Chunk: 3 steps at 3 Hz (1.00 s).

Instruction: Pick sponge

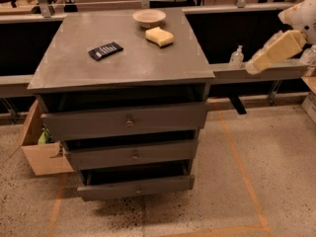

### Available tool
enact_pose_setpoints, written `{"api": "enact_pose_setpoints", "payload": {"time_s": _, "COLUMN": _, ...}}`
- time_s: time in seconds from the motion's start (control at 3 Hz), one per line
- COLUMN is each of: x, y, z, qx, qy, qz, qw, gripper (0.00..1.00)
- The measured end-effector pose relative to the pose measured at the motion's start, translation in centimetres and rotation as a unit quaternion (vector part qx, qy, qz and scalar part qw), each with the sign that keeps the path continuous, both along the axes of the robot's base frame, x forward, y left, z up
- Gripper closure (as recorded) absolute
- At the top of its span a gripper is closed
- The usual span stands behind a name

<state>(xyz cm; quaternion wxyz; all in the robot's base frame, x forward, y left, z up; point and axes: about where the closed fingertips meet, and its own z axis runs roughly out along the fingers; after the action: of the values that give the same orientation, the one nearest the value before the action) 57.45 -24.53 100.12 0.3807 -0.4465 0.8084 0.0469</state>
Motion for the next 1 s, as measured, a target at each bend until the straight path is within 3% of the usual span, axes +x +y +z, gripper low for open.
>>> {"api": "enact_pose_setpoints", "payload": {"time_s": 0.33, "x": 7.1, "y": 2.2, "z": 3.7, "qx": 0.105, "qy": -0.072, "qz": -0.017, "qw": 0.9917, "gripper": 0.00}}
{"api": "enact_pose_setpoints", "payload": {"time_s": 0.67, "x": 12.5, "y": 4.8, "z": 5.8, "qx": 0.175, "qy": -0.096, "qz": -0.010, "qw": 0.9798, "gripper": 0.00}}
{"api": "enact_pose_setpoints", "payload": {"time_s": 1.0, "x": 16.9, "y": 8.5, "z": 5.1, "qx": 0.198, "qy": -0.086, "qz": -0.014, "qw": 0.9763, "gripper": 0.00}}
